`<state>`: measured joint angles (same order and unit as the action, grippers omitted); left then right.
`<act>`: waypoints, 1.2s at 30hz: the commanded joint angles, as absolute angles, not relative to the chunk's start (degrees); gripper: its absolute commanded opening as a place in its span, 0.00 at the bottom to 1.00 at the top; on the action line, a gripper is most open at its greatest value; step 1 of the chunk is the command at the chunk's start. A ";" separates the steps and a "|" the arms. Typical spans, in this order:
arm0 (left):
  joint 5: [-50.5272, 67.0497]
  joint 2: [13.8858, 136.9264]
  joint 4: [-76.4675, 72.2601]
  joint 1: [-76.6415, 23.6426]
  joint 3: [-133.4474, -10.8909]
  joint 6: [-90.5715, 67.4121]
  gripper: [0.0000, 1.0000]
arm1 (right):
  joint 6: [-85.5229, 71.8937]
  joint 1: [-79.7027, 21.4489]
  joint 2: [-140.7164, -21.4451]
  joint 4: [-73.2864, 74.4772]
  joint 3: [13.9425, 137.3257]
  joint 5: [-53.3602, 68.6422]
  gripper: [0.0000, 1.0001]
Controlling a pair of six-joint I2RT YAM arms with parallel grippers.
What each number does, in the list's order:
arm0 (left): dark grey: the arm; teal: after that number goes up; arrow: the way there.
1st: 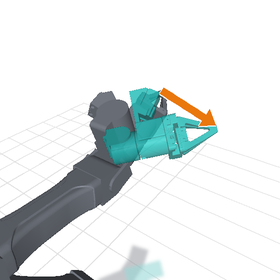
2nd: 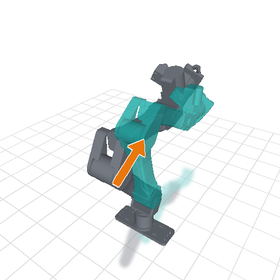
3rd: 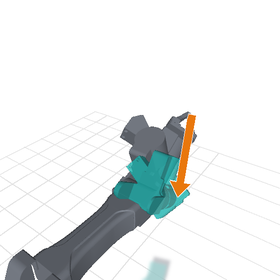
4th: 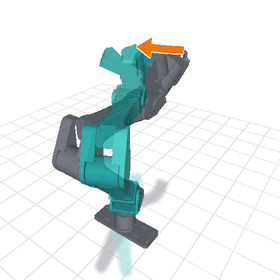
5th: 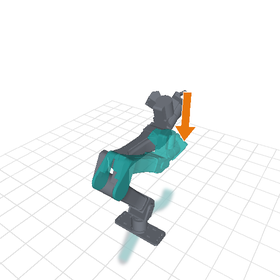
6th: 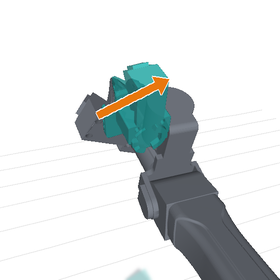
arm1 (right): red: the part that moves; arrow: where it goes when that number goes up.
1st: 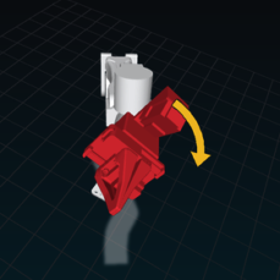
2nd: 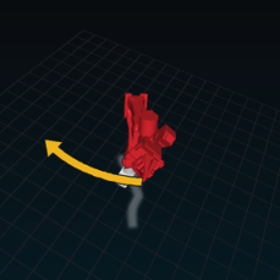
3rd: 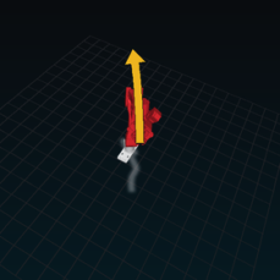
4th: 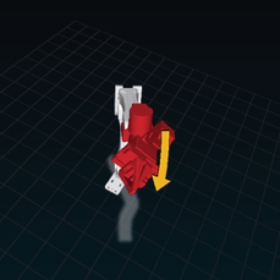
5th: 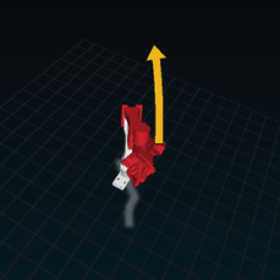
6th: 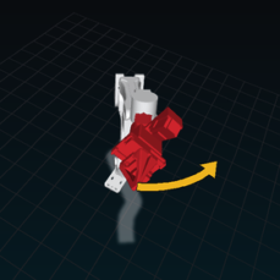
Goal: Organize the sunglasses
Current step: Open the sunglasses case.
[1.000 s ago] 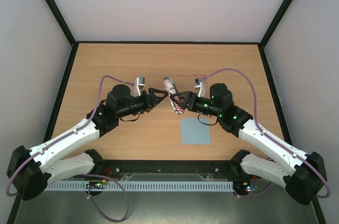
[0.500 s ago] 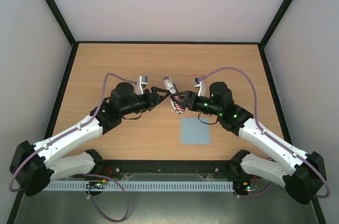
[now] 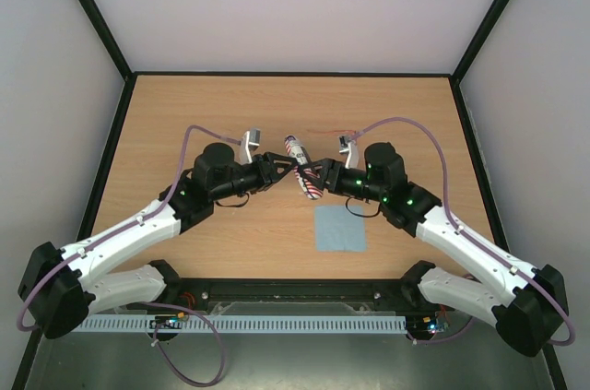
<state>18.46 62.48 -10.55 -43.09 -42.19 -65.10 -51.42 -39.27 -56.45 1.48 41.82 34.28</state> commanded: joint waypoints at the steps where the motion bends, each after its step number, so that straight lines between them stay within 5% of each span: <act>1: 18.05 63.80 -9.05 -43.24 -41.30 -64.61 0.39 | -53.21 -39.52 -53.39 -6.01 43.05 38.38 0.33; 36: 17.01 60.32 -5.80 -41.27 -32.99 -64.60 0.34 | -54.01 -39.44 -50.98 -5.19 45.76 36.74 0.33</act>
<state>18.70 59.55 -13.63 -42.19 -35.88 -64.99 -54.00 -39.22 -54.65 4.49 41.82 33.58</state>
